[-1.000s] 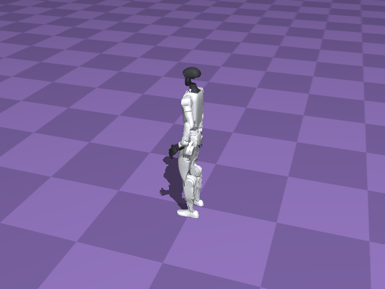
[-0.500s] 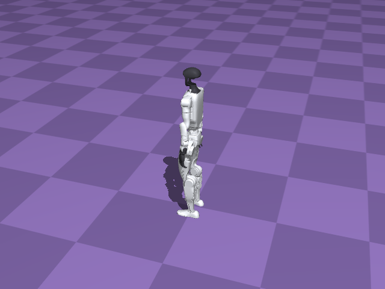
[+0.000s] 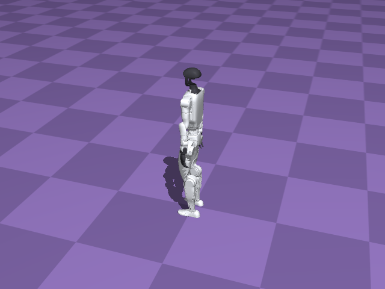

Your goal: Upper body actions

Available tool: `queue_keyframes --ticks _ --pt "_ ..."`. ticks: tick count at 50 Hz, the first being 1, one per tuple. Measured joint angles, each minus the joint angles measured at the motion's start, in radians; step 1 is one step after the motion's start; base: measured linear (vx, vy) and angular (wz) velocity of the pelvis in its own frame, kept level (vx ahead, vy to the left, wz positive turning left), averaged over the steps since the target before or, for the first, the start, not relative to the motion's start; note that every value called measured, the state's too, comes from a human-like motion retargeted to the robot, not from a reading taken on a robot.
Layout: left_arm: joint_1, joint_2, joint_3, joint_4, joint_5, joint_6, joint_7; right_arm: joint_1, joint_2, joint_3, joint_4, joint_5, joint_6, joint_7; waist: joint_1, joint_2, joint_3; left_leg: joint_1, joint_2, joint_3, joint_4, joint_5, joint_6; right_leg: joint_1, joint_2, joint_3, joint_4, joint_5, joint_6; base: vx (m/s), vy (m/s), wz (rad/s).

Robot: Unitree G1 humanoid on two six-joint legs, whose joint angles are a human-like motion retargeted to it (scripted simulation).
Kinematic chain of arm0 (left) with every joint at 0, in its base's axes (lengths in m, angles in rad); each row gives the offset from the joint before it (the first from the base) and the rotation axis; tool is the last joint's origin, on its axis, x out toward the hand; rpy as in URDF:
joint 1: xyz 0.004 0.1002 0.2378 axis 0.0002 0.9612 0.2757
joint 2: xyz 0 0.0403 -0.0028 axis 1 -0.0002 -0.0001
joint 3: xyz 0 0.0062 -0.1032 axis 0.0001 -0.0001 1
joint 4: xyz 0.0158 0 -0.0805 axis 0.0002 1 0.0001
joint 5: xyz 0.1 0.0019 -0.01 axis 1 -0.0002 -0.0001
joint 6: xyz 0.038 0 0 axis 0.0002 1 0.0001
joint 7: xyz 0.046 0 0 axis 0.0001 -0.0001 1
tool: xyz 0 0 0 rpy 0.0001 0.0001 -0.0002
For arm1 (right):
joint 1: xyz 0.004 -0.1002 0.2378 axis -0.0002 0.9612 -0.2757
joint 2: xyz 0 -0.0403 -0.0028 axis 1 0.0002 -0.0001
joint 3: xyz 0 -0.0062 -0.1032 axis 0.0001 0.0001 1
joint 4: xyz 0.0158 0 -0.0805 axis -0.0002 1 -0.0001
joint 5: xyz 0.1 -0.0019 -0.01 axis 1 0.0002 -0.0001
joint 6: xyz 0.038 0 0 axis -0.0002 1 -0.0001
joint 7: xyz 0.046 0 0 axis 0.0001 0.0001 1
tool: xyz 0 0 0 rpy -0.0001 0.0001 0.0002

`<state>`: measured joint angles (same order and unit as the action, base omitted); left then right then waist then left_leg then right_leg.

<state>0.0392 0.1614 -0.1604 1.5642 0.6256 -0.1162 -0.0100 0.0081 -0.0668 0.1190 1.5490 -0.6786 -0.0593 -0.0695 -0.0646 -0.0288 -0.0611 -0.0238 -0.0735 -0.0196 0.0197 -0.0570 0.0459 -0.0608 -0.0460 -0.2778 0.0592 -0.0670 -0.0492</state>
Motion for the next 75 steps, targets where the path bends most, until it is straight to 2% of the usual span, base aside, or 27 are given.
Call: queue_keyframes --ticks 10,26,34,47,54,60,65,70,75 --pt "0.029 -0.017 -0.004 -0.038 -0.003 -0.018 -0.006 -0.006 0.000 0.006 -0.001 -0.008 0.001 -0.001 -0.003 -0.001 0.008 0.000 0.000 0.000 0.000 0.000 0.000 -0.001 -0.001 0.003 -0.001 0.001 0.001 0.00 0.00 0.00" --pt "0.165 0.061 -0.040 -0.413 0.104 -0.138 0.006 0.004 -0.023 0.015 -0.011 0.001 -0.002 0.001 0.011 0.011 0.011 -0.002 0.000 -0.002 0.000 0.001 -0.001 0.000 -0.001 0.001 -0.001 0.000 -0.001 0.00 0.00 0.00" --pt "0.243 0.131 -0.038 -0.625 0.074 -0.201 -0.035 0.007 -0.028 0.005 -0.019 -0.016 0.002 -0.001 0.016 0.019 0.010 -0.003 0.001 -0.002 -0.001 0.001 -0.002 -0.002 0.000 0.001 -0.001 -0.001 -0.002 0.00 0.00 0.00" --pt "0.406 0.191 -0.032 -0.900 -0.110 -0.244 -0.117 0.016 -0.034 -0.008 -0.020 -0.002 0.001 0.002 0.029 0.028 0.005 -0.002 0.003 0.004 -0.001 -0.001 -0.004 -0.002 0.002 0.002 -0.002 -0.002 -0.002 0.00 0.00 0.00" --pt "0.404 0.171 -0.068 -0.891 -0.119 -0.220 -0.102 0.022 -0.031 -0.005 -0.019 -0.007 0.003 0.003 0.034 0.025 -0.003 -0.005 0.000 -0.002 -0.001 0.001 -0.003 0.000 -0.001 -0.006 -0.002 -0.004 -0.001 0.00 0.00 0.00" --pt "0.301 0.079 -0.078 -0.708 -0.012 -0.109 -0.096 0.022 -0.023 -0.014 -0.015 -0.005 0.005 0.003 0.040 0.019 -0.007 -0.013 -0.005 -0.014 0.001 0.004 -0.003 -0.001 -0.007 -0.019 -0.001 -0.007 0.000 0.00 0.00 0.00" --pt "0.227 0.028 -0.071 -0.564 0.049 -0.069 -0.082 0.018 -0.015 -0.009 -0.009 -0.007 0.007 0.003 0.036 0.012 -0.008 -0.013 -0.008 -0.020 0.000 0.007 -0.002 0.002 -0.009 -0.025 -0.002 -0.007 0.000 0.00 0.00 0.00" --pt "0.216 0.026 -0.081 -0.559 0.095 -0.083 -0.115 0.013 -0.017 -0.005 -0.011 -0.027 0.010 0.000 0.036 0.014 -0.006 -0.011 -0.007 -0.017 0.001 0.006 -0.002 0.001 -0.007 -0.017 0.000 -0.005 0.000 0.00 0.00 0.00" --pt "0.293 0.068 -0.079 -0.714 0.098 -0.116 -0.076 0.009 -0.023 -0.016 -0.011 -0.024 0.010 0.004 0.037 0.021 -0.004 -0.010 -0.002 -0.005 0.002 0.003 -0.002 -0.006 -0.001 0.000 0.001 -0.003 -0.002 0.00 0.02 -0.11"
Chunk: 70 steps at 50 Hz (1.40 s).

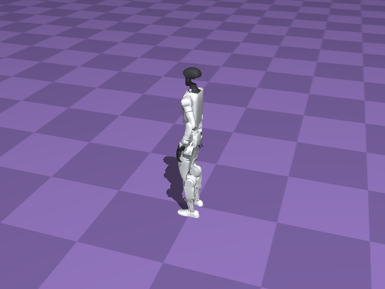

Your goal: Upper body actions

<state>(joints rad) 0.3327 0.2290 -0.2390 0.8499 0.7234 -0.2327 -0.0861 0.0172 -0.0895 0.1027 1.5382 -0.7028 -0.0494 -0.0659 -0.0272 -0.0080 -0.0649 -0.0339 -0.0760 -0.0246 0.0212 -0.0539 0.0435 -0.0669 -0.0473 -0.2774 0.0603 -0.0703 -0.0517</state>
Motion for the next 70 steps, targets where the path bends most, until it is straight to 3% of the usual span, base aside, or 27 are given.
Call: queue_keyframes --ticks 10,18,30,34,43,50,53,55,58,60,62,70 --pt "0.119 0.023 0.093 -0.345 -0.206 -0.191 0.260 0.012 -0.007 -0.027 -0.005 0.058 -0.011 -0.004 0.026 0.008 0.014 0.004 0.005 0.019 -0.001 -0.003 0.000 0.001 0.004 0.017 -0.001 0.001 -0.001 0.00 0.00 0.00" --pt "0.022 -0.010 0.157 -0.534 -0.279 -0.218 0.388 0.012 -0.004 -0.004 -0.007 0.009 0.000 -0.005 0.024 0.003 0.003 -0.001 -0.003 -0.007 0.000 0.006 0.000 0.011 -0.006 -0.018 -0.004 -0.002 0.000 -0.02 0.00 0.16" --pt "-0.217 0.018 0.261 -0.734 -0.414 -0.353 0.502 0.012 0.001 0.000 -0.003 -0.024 0.008 -0.015 0.026 -0.002 -0.005 -0.001 -0.007 -0.025 0.002 0.012 0.001 0.023 -0.009 -0.040 -0.004 -0.005 0.001 0.00 0.00 0.00" --pt "-0.328 0.041 0.303 -0.749 -0.339 -0.315 0.581 0.012 0.004 -0.003 0.001 -0.018 0.008 -0.013 0.031 -0.004 -0.007 0.000 -0.009 -0.027 0.002 0.015 0.001 0.025 -0.011 -0.044 -0.002 -0.006 0.001 0.00 0.00 0.00" --pt "-0.495 0.109 0.332 -0.627 0.053 -0.179 0.819 0.001 0.005 0.001 0.002 -0.051 0.013 -0.009 0.030 0.000 -0.007 0.006 -0.009 -0.024 0.003 0.015 0.001 0.027 -0.011 -0.038 0.001 -0.005 0.000 0.00 0.00 0.00" --pt "-0.541 0.123 0.325 -0.575 0.194 -0.164 1.025 0.006 0.008 -0.009 0.004 -0.025 0.008 -0.015 0.025 0.001 -0.005 0.010 -0.008 -0.017 0.003 0.014 0.002 0.025 -0.009 -0.026 0.002 -0.001 -0.001 0.00 0.00 0.00" --pt "-0.552 0.090 0.315 -0.533 0.135 -0.213 1.105 0.005 0.011 -0.014 0.006 -0.011 0.005 -0.015 0.022 0.000 -0.004 0.010 -0.008 -0.013 0.003 0.014 0.003 0.022 -0.008 -0.020 0.004 0.001 -0.001 0.00 0.00 0.00" --pt "-0.558 0.054 0.299 -0.481 0.012 -0.290 1.032 0.004 0.011 -0.015 0.008 -0.004 0.004 -0.014 0.021 -0.001 -0.004 0.010 -0.008 -0.011 0.003 0.013 0.004 0.020 -0.007 -0.016 0.004 0.002 -0.002 0.00 0.00 0.00" --pt "-0.571 -0.005 0.307 -0.401 -0.252 -0.421 0.691 0.000 0.013 -0.017 0.010 -0.004 0.005 -0.010 0.019 -0.003 -0.002 0.011 -0.008 -0.009 0.004 0.013 0.005 0.019 -0.006 -0.013 0.004 0.003 -0.002 0.00 0.00 0.00" --pt "-0.576 -0.035 0.317 -0.365 -0.427 -0.453 0.457 -0.002 0.015 -0.016 0.009 -0.009 0.006 -0.010 0.017 -0.004 -0.002 0.012 -0.008 -0.008 0.004 0.013 0.005 0.019 -0.006 -0.012 0.004 0.003 -0.003 0.00 0.00 0.00" --pt "-0.575 -0.058 0.327 -0.346 -0.549 -0.433 0.351 0.000 0.016 -0.013 0.007 -0.014 0.006 -0.013 0.015 -0.006 -0.002 0.013 -0.007 -0.007 0.003 0.013 0.006 0.019 -0.005 -0.009 0.004 0.004 -0.004 0.00 0.00 0.00" --pt "-0.573 -0.065 0.310 -0.407 -0.621 -0.432 0.340 0.006 0.016 -0.010 0.007 -0.002 0.005 -0.018 0.013 -0.010 -0.002 0.014 -0.006 -0.005 0.002 0.013 0.007 0.021 -0.004 -0.008 0.000 0.005 -0.004 0.00 0.00 0.00"
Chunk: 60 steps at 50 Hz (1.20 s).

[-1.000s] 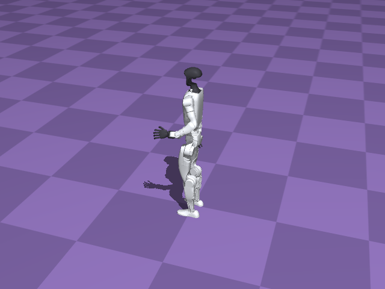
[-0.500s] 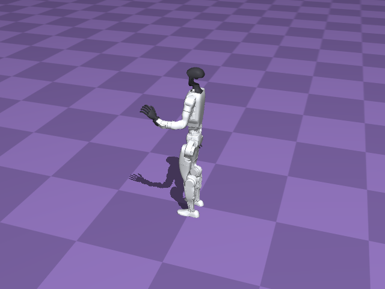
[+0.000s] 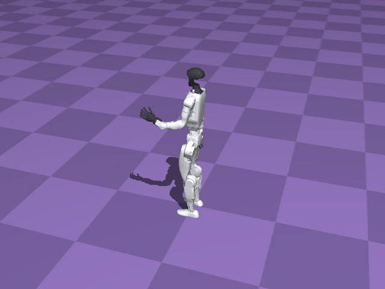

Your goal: Upper body actions

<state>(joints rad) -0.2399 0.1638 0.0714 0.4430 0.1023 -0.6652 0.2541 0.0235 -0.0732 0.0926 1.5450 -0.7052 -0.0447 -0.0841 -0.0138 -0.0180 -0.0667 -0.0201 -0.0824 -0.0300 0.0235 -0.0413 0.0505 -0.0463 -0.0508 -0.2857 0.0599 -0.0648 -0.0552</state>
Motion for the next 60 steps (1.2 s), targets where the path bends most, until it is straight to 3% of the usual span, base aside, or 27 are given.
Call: queue_keyframes --ticks 10,25,38,40,45,53,60 --pt "-0.090 0.006 -0.128 -0.413 -0.134 0.045 0.041 0.001 -0.003 0.007 -0.001 -0.010 0.008 -0.002 0.009 -0.003 -0.006 -0.002 0.000 -0.006 0.001 0.002 0.000 0.001 -0.002 -0.008 0.002 -0.002 0.001 0.00 0.00 0.00" --pt "-0.452 0.042 -0.238 -0.839 -0.197 0.142 0.274 0.029 -0.014 -0.013 0.003 -0.011 0.009 -0.007 0.051 0.006 -0.028 0.000 -0.002 -0.008 0.001 0.004 -0.001 0.007 -0.003 -0.012 0.000 -0.003 0.000 0.00 0.00 0.00" --pt "-0.609 0.088 -0.159 -0.915 0.051 0.254 0.588 0.022 -0.015 -0.019 0.011 -0.007 0.009 -0.004 0.053 0.010 -0.027 -0.003 -0.002 -0.005 0.001 0.004 -0.001 0.003 -0.003 -0.009 0.001 -0.003 0.000 0.00 0.00 0.00" --pt "-0.618 0.086 -0.164 -0.917 0.021 0.253 0.591 0.021 -0.017 -0.018 0.012 -0.005 0.009 -0.004 0.052 0.010 -0.025 -0.003 -0.002 -0.006 0.002 0.004 -0.002 0.004 -0.003 -0.010 0.001 -0.004 0.000 0.00 0.00 0.00" --pt "-0.642 0.086 -0.194 -0.960 -0.069 0.156 0.505 0.020 -0.017 -0.015 0.014 -0.005 0.009 -0.005 0.055 0.007 -0.024 -0.002 -0.001 -0.007 0.001 0.004 -0.002 0.005 -0.004 -0.012 0.001 -0.004 0.001 0.00 0.00 0.00" --pt "-0.691 0.090 -0.221 -1.012 0.081 0.160 0.622 0.018 -0.017 -0.010 0.016 -0.008 0.011 -0.004 0.059 0.003 -0.023 -0.001 0.000 -0.009 0.001 0.004 -0.002 0.007 -0.005 -0.015 0.003 -0.005 0.002 0.00 0.00 0.00" --pt "-0.718 0.093 -0.262 -0.999 0.081 0.170 0.603 0.019 -0.017 -0.015 0.019 -0.001 0.010 -0.001 0.063 0.003 -0.024 -0.001 0.000 -0.011 0.001 0.004 -0.003 0.009 -0.006 -0.019 0.003 -0.006 0.004 0.00 0.00 0.00"
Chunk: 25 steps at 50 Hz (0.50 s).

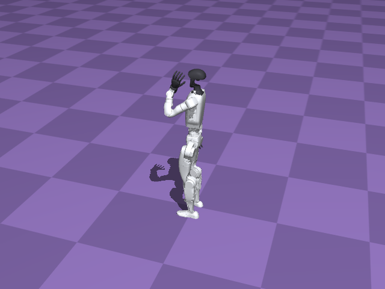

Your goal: Upper body actions

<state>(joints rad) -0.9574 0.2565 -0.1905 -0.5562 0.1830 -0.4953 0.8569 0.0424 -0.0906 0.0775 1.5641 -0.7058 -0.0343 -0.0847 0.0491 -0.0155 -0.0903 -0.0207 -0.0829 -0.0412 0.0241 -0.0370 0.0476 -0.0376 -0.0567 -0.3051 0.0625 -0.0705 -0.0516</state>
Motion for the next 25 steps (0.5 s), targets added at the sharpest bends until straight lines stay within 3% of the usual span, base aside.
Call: queue_keyframes --ticks 25 --pt "-0.004 0.008 -0.001 0.000 0.074 0.039 0.032 0.002 0.001 -0.004 0.003 0.000 0.001 0.003 0.007 0.001 -0.004 0.002 -0.002 -0.002 0.000 -0.002 -0.001 0.003 -0.003 -0.004 0.001 -0.001 0.002 0.00 0.00 0.00"
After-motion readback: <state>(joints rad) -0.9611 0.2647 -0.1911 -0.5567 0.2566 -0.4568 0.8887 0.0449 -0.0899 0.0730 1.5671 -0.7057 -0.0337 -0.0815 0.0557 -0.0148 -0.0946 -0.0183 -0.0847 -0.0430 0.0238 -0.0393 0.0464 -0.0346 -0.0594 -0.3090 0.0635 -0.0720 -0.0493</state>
